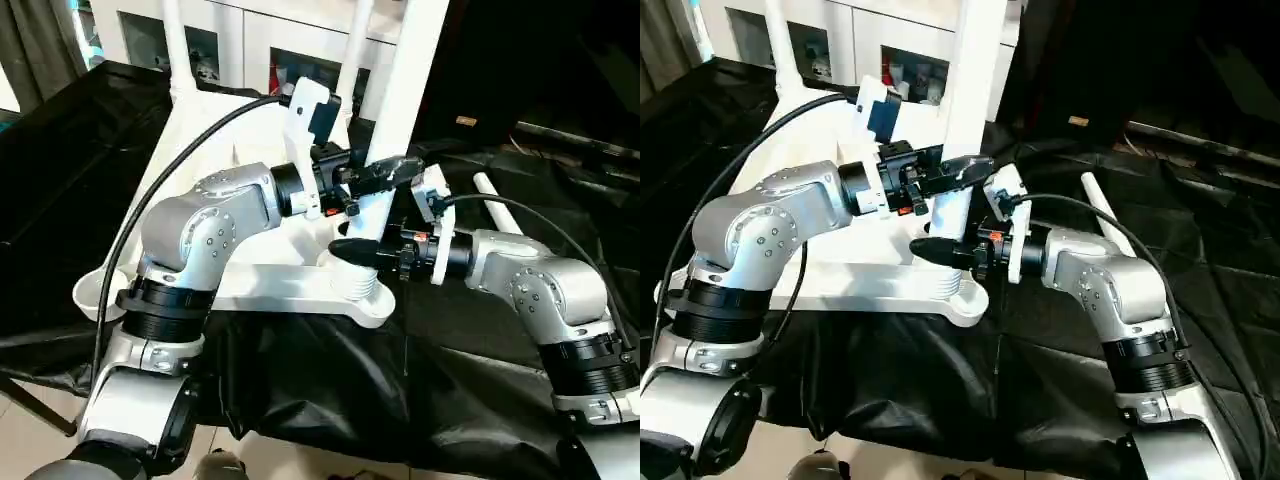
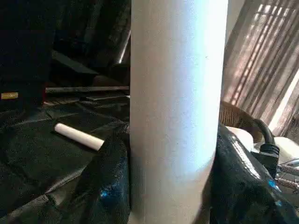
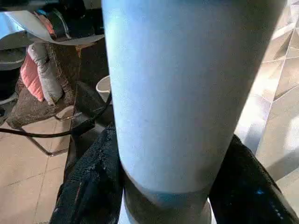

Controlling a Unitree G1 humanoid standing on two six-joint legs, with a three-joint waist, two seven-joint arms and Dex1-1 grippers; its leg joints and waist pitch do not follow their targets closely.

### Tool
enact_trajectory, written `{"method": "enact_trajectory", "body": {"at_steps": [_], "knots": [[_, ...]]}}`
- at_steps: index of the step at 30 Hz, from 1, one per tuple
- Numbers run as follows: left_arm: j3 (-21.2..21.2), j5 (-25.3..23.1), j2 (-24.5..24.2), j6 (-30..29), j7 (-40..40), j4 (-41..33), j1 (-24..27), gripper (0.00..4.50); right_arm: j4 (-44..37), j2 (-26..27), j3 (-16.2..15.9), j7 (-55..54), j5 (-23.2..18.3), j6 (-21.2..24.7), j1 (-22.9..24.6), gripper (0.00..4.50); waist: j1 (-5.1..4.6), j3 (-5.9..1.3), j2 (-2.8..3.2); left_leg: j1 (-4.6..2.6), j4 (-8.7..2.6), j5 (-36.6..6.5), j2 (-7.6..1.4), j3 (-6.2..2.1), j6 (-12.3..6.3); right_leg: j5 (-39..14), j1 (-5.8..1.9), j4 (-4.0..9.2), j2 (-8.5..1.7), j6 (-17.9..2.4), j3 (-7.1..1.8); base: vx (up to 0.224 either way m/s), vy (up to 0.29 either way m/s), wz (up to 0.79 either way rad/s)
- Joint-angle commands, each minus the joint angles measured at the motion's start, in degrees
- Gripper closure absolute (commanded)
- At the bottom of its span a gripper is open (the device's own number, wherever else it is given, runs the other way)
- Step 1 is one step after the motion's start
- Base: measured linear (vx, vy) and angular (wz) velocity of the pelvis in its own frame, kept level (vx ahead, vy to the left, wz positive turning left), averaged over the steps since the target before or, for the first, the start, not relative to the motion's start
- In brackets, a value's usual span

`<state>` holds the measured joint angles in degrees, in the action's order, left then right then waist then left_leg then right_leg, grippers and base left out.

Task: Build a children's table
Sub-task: Pick table leg, then insert table leg to table base

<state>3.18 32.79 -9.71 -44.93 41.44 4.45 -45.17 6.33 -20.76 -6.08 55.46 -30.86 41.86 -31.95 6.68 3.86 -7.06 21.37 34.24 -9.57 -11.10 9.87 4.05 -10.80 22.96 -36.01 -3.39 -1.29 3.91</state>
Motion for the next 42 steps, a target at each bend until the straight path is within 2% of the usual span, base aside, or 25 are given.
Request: {"method": "enact_trajectory", "body": {"at_steps": [1,5,7,11,12,14,15,16,18,19,22,23,25,27,29,30,31,32,33,35,36,37,38,39,42], "knots": [[0.02,1.19,1.07,-0.06,1.19,0.16,-0.46,2.06,1.73,-0.6,1.67,-1.33,0.87,-0.81,-1.35,2.59,0.2,-4.32,0.09,-0.68,-3.37,-5.84,-2.07,-0.42,1.24,-10.42,-3.27,4.2,-4.72,-7.48,-2.8,0.0,0.0,0.0],[-0.15,1.07,1.03,0.16,0.81,-0.29,-0.32,1.64,1.79,-0.47,1.87,-1.55,0.88,-1.03,-1.35,2.59,0.27,-4.35,0.02,-0.68,-3.36,-5.61,-2.1,-0.42,1.23,-9.59,-3.31,4.07,-4.73,-7.82,-2.8,0.0,0.0,0.0],[-2.06,-0.08,2.57,4.12,-2.0,0.69,-0.36,1.52,2.03,0.06,2.45,-2.41,0.88,-1.55,-1.34,2.59,0.27,-4.35,0.07,-0.67,-3.33,-5.64,-2.14,-0.42,1.16,-9.35,-3.29,4.13,-4.82,-7.93,-2.82,0.0,0.0,0.0],[-7.89,3.98,5.94,10.29,-1.76,1.29,-0.1,1.48,3.35,2.12,4.07,-6.88,1.95,-3.55,-0.89,2.59,0.24,-4.36,-0.07,-0.59,-3.31,-5.84,-2.01,-0.39,1.27,-9.8,-3.42,4.23,-4.81,-7.96,-2.78,0.0,0.0,0.0],[-10.02,5.59,6.8,11.41,-2.04,1.62,-0.22,1.48,4.76,3.22,4.85,-9.64,2.89,-4.9,-0.85,2.59,0.2,-4.3,0.16,-0.54,-3.37,-5.92,-2.03,-0.4,1.42,-9.97,-3.28,4.24,-4.9,-7.89,-2.82,0.0,0.0,0.0],[-10.67,5.84,6.23,11.48,-1.64,1.76,-0.09,1.48,7.01,4.44,5.71,-13.57,4.58,-7.14,-0.83,2.59,0.06,-4.36,0.16,-0.64,-3.35,-6.46,-1.94,-0.35,2.14,-10.68,-3.16,4.26,-4.86,-8.01,-2.75,0.0,0.0,0.0],[-10.26,5.29,5.6,11.77,-1.01,1.71,0.14,1.48,7.97,4.89,6.07,-15.17,5.25,-8.07,-0.83,2.59,0.02,-4.35,0.48,-0.78,-3.47,-6.79,-2.01,-0.41,2.52,-10.8,-2.98,4.31,-4.77,-7.78,-2.75,0.0,0.0,0.0],[-9.15,4.19,4.49,12.2,0.28,1.57,0.56,1.48,8.98,5.29,6.43,-16.74,5.92,-9.03,-0.83,2.59,-0.06,-4.41,0.4,-0.82,-3.48,-6.7,-1.98,-0.43,2.61,-10.62,-3.02,4.22,-4.69,-7.55,-2.74,0.0,0.0,0.0],[-1.69,-3.42,-0.87,16.35,6.59,2.42,2.96,1.48,12.96,6.32,7.65,-23.52,9.32,-13.53,-0.91,2.59,-0.22,-4.37,0.92,-0.97,-3.72,-6.85,-1.97,-0.42,3.17,-10.79,-2.79,4.21,-4.53,-6.31,-2.83,0.0,0.0,0.0],[-1.69,-3.42,-0.87,16.35,6.59,2.42,2.96,1.48,12.96,6.32,7.65,-23.52,9.32,-13.53,-0.91,2.59,-0.17,-4.43,0.87,-1.05,-3.8,-6.66,-2.04,-0.56,3.24,-10.74,-2.87,4.29,-4.6,-5.78,-2.8,0.0,0.0,0.0],[8.39,-15.12,-7.03,25.98,12.17,8.27,5.35,1.48,16.12,6.63,9.1,-28.85,11.96,-16.83,-1.04,2.59,-0.4,-4.36,1.43,-1.18,-3.92,-7.26,-2.02,-0.41,3.92,-9.38,-2.76,4.08,-4.3,-4.98,-3.01,0.0,0.0,0.0],[11.4,-18.38,-8.81,29.74,14.56,11.02,6.25,1.48,16.44,6.94,9.86,-29.22,11.88,-18.34,-0.91,2.59,-0.41,-4.45,1.21,-1.14,-3.98,-7.62,-1.97,-0.42,4.01,-9.7,-2.93,4.13,-4.37,-4.39,-3.06,0.0,0.0,0.0],[14.9,-21.49,-11.04,33.46,18.18,14.27,7.52,1.48,16.17,6.86,10.04,-28.85,12.39,-20.86,-0.26,2.59,-0.33,-4.58,1.98,-1.24,-4.07,-7.97,-2.02,-0.62,4.38,-8.92,-2.88,3.97,-4.58,-4.38,-3.07,0.0,0.0,0.0],[15.6,-21.65,-11.59,33.67,19.47,15.04,7.9,1.48,15.52,6.52,9.63,-28.21,12.86,-21.78,0.33,2.59,-0.5,-4.66,1.8,-1.17,-4.02,-7.87,-2.05,-0.52,4.58,-6.44,-3.03,3.62,-4.56,-5.75,-3.06,0.0,0.0,0.0],[16.96,-21.75,-12.87,34.09,22.92,16.63,8.39,1.48,14.06,6.03,9.31,-26.89,12.67,-22.25,1.7,2.59,-0.57,-4.6,2.08,-1.19,-3.94,-8.41,-2.05,-0.37,4.41,-4.17,-3.08,3.49,-4.58,-8.15,-3.08,0.0,0.0,0.0],[16.96,-21.75,-12.87,34.09,22.93,16.64,8.39,1.76,14.06,6.02,9.31,-26.88,12.67,-22.25,1.7,2.59,-0.55,-4.53,1.96,-1.19,-4.0,-9.16,-2.1,-0.42,4.1,-4.65,-3.2,3.48,-4.67,-8.97,-3.07,0.0,0.0,0.0],[17.46,-22.34,-13.37,34.82,24.54,18.29,8.16,1.83,13.87,5.95,9.33,-26.87,12.54,-22.5,2.24,2.59,-0.51,-4.47,2.47,-1.2,-4.04,-9.55,-2.14,-0.47,4.12,-4.86,-3.17,3.45,-4.77,-9.31,-3.09,0.0,0.0,0.0],[17.71,-22.87,-13.54,35.48,25.08,19.72,7.82,1.83,13.98,5.9,9.24,-27.03,12.82,-22.82,2.47,2.59,-0.53,-4.34,2.17,-1.27,-4.04,-10.49,-2.08,-0.36,3.88,-6.31,-3.04,3.79,-4.67,-9.3,-3.1,0.0,0.0,0.0],[17.76,-22.98,-13.57,35.62,25.17,19.99,7.75,1.89,14.0,5.89,9.21,-27.06,12.89,-22.89,2.51,2.59,-0.56,-4.32,2.57,-1.36,-4.11,-11.66,-2.08,-0.39,3.94,-7.86,-2.97,4.03,-4.72,-9.23,-3.12,0.0,0.0,0.0],[18.22,-23.85,-13.76,37.21,26.26,22.06,7.2,2.03,14.31,5.84,9.02,-27.19,13.3,-23.59,2.7,2.59,-0.49,-4.25,2.64,-1.32,-4.15,-12.48,-2.04,-0.49,3.9,-10.26,-3.03,4.24,-4.85,-9.06,-3.12,0.0,0.0,0.0],[18.95,-25.0,-14.26,38.4,27.39,24.24,6.6,2.19,14.28,5.9,8.96,-27.17,13.57,-23.99,3.03,2.59,-0.41,-4.3,3.47,-1.48,-4.17,-12.93,-2.06,-0.6,4.07,-11.09,-2.93,4.21,-4.92,-8.89,-3.18,0.0,0.0,0.0],[19.95,-26.66,-15.22,39.75,29.06,26.82,5.91,2.29,13.83,6.04,8.83,-26.97,13.91,-24.37,3.65,2.59,-0.56,-4.27,3.0,-1.44,-4.18,-13.19,-2.04,-0.52,3.99,-11.21,-2.9,4.4,-4.76,-8.62,-3.18,0.0,0.0,0.0],[19.98,-26.71,-15.25,39.78,29.11,26.89,5.89,2.29,13.8,6.04,8.82,-26.96,13.92,-24.37,3.67,2.59,-0.56,-4.27,3.0,-1.44,-4.18,-13.19,-2.04,-0.52,3.99,-11.21,-2.9,4.4,-4.76,-8.62,-3.18,0.0,0.0,0.0],[20.4,-27.66,-15.85,40.12,29.69,27.94,5.62,2.36,13.27,6.1,8.71,-26.82,14.08,-24.41,4.11,2.59,-0.53,-4.3,3.42,-1.45,-4.24,-13.21,-2.1,-0.6,4.06,-10.69,-2.98,4.24,-4.84,-8.74,-3.22,0.0,0.0,0.0],[20.61,-28.94,-16.06,41.52,28.99,29.95,5.05,2.73,12.72,6.05,8.56,-26.74,14.23,-24.61,4.58,2.59,-0.49,-4.41,3.59,-1.37,-4.12,-12.05,-2.16,-0.57,3.59,-8.06,-3.08,3.93,-4.89,-10.05,-3.2,0.0,0.0,0.0]]}}
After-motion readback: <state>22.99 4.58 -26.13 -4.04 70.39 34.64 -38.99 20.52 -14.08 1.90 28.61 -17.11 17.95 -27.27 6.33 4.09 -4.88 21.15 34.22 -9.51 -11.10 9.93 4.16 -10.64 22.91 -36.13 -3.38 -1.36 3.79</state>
